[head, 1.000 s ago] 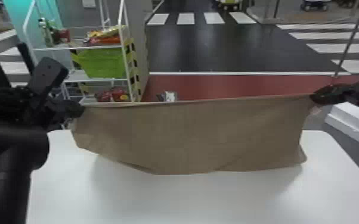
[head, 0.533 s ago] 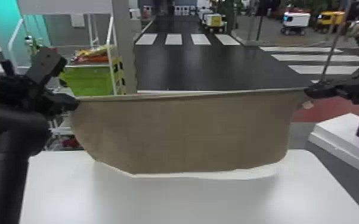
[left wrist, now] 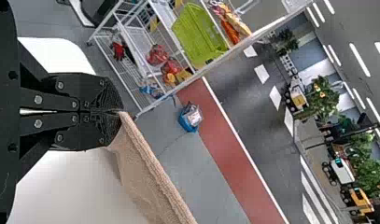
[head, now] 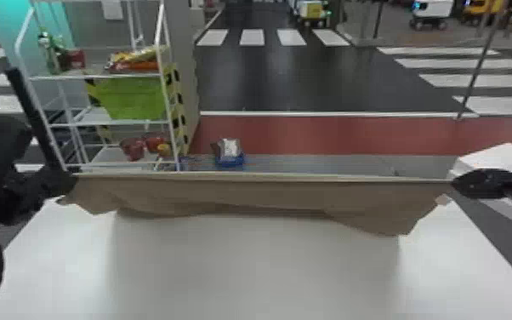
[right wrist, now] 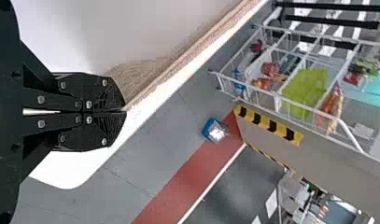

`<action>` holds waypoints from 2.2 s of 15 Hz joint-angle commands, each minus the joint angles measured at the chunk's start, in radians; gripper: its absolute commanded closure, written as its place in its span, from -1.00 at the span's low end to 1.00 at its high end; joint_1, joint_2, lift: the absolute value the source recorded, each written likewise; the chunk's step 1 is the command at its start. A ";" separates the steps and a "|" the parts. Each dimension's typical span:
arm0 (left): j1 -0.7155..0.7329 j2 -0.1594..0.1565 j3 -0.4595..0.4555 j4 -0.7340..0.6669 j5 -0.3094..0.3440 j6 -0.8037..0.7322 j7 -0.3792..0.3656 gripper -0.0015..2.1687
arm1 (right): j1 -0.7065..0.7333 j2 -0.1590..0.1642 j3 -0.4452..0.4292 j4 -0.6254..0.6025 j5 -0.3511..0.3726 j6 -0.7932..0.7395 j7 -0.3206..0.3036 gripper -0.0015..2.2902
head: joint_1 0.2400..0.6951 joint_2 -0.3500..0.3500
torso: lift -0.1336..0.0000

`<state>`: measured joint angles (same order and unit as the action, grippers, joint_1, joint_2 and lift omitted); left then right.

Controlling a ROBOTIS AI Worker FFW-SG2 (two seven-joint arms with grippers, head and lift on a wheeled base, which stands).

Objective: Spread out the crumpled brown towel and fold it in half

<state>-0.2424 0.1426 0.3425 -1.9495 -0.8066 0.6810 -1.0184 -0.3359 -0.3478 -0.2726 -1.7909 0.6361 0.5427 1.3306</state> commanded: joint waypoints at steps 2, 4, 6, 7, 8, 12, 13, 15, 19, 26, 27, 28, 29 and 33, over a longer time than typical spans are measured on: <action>0.209 -0.003 0.089 -0.069 0.066 -0.126 0.030 0.52 | 0.184 0.007 -0.013 -0.076 -0.021 -0.077 0.002 0.66 | 0.53 0.14 | -1.00; 0.288 -0.009 0.119 -0.043 0.084 -0.231 0.046 0.53 | 0.267 0.016 0.004 -0.088 -0.019 -0.135 0.002 0.66 | 0.91 0.23 | -1.00; 0.341 -0.006 0.136 0.003 0.087 -0.338 0.058 0.52 | 0.316 0.027 0.010 -0.090 -0.012 -0.178 0.004 0.66 | 1.00 0.29 | -1.00; 0.370 -0.003 0.156 0.021 0.089 -0.396 0.067 0.52 | 0.347 0.027 0.018 -0.101 -0.013 -0.191 0.004 0.66 | 1.00 0.32 | -1.00; 0.382 -0.003 0.171 0.037 0.090 -0.421 0.070 0.53 | 0.371 0.030 0.019 -0.111 -0.013 -0.209 0.004 0.66 | 1.00 0.35 | -1.00; 0.428 0.000 0.234 0.095 0.089 -0.654 0.060 0.52 | 0.425 0.044 0.021 -0.122 -0.015 -0.264 0.015 0.66 | 1.00 0.48 | -1.00; 0.433 0.005 0.240 0.110 0.084 -0.685 0.053 0.52 | 0.434 0.044 0.021 -0.128 -0.018 -0.264 0.018 0.66 | 1.00 0.49 | -1.00; 0.450 0.009 0.245 0.115 0.066 -0.712 0.055 0.31 | 0.442 0.049 0.023 -0.140 -0.019 -0.267 0.019 0.66 | 1.00 0.51 | -1.00; 0.479 0.000 0.290 0.087 0.066 -0.758 0.050 -1.00 | 0.453 0.053 0.009 -0.173 -0.078 -0.264 0.036 -0.65 | 1.00 0.57 | -1.00; 0.512 -0.011 0.366 0.029 0.073 -0.755 -0.065 -0.97 | 0.489 0.053 -0.066 -0.199 -0.205 -0.273 0.036 -0.82 | 1.00 0.68 | -1.00; 0.512 -0.012 0.372 0.027 0.078 -0.755 -0.066 -0.97 | 0.494 0.055 -0.066 -0.197 -0.199 -0.292 0.036 -0.78 | 1.00 0.69 | -1.00; 0.514 -0.015 0.374 0.024 0.084 -0.755 -0.068 -0.97 | 0.497 0.053 -0.065 -0.197 -0.190 -0.304 0.036 -0.70 | 1.00 0.69 | -1.00; 0.519 -0.018 0.374 0.020 0.086 -0.758 -0.063 -0.97 | 0.499 0.053 -0.057 -0.196 -0.171 -0.316 0.036 -0.61 | 1.00 0.70 | -1.00; 0.535 -0.031 0.374 -0.012 0.095 -0.758 -0.059 -0.97 | 0.497 0.029 0.000 -0.188 -0.055 -0.393 0.036 -0.60 | 1.00 0.71 | -1.00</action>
<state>0.2862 0.1161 0.7162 -1.9503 -0.7175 -0.0765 -1.0785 0.1625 -0.3046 -0.3044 -1.9857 0.5210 0.1797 1.3622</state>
